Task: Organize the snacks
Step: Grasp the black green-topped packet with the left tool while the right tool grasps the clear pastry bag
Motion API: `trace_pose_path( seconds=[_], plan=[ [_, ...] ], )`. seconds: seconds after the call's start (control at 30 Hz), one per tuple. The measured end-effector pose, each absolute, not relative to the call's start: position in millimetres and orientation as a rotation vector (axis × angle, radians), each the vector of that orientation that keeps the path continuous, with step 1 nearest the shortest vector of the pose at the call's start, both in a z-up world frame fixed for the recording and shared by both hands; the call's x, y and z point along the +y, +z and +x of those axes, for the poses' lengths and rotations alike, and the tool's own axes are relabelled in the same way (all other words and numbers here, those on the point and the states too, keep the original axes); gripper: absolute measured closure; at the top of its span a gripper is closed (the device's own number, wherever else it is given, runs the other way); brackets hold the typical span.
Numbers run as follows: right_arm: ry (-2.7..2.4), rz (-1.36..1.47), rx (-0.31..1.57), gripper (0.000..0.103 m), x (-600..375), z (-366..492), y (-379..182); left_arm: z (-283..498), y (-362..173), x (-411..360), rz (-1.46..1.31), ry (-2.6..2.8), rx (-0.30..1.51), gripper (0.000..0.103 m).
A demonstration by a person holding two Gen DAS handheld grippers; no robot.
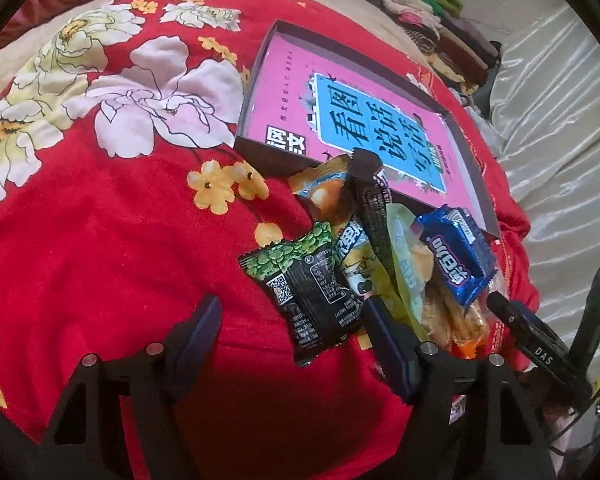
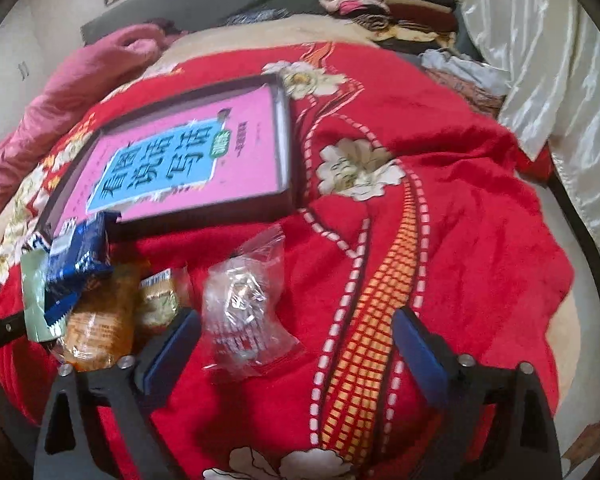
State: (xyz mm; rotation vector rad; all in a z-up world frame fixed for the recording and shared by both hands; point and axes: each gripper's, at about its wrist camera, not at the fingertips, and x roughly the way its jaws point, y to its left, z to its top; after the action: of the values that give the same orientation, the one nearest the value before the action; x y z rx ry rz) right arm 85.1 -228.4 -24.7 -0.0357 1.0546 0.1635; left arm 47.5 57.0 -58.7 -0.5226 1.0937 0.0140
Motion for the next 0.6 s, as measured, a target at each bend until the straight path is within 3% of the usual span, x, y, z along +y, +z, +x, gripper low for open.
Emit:
trace_pose_path(
  seconds=[0.33,0.6],
  plan=[
    [0.224,-0.161,1.063,0.046,-201.4,98.1,-36.4,57.0,-67.0,60.8,-0.574,0.051,1.107,0.038],
    [0.244,-0.137,1.063,0.052,-204.9,104.2,-42.7,70.6,-72.0,55.5,-0.526,0.067,1.116,0.053]
  ],
)
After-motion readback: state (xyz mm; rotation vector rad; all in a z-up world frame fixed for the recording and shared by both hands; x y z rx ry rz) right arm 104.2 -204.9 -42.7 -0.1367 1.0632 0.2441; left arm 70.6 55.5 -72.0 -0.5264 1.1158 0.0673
